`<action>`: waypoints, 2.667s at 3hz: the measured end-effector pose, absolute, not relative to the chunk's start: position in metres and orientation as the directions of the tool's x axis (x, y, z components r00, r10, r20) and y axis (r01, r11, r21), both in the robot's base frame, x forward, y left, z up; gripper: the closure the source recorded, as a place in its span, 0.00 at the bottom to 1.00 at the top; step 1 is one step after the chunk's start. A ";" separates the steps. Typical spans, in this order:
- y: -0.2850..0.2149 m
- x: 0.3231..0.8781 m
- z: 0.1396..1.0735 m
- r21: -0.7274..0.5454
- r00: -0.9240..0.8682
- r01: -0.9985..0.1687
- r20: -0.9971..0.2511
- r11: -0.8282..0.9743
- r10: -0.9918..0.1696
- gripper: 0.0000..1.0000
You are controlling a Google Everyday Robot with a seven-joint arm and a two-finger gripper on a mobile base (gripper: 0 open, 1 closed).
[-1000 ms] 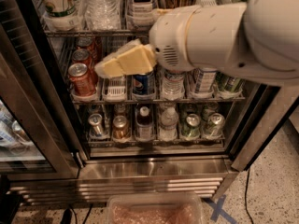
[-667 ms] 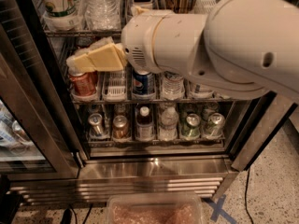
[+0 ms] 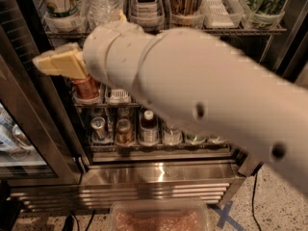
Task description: Pick water bottle from top shelf of fridge
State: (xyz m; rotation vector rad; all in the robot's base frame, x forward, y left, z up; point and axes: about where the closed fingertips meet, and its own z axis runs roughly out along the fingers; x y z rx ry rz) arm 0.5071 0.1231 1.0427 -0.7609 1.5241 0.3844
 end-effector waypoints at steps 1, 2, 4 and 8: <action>0.124 0.485 1.029 -0.245 0.052 -0.563 -0.964 0.789 -0.262 0.00; 0.127 0.477 1.033 -0.282 0.070 -0.446 -0.957 0.850 -0.281 0.00; 0.130 0.475 1.052 -0.312 0.109 -0.389 -0.950 0.867 -0.293 0.00; 0.132 0.562 1.109 -0.388 0.276 -0.245 -0.906 0.889 -0.320 0.00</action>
Offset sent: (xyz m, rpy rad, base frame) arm 0.0177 -0.0062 0.0479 -0.0053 -0.2330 -0.6482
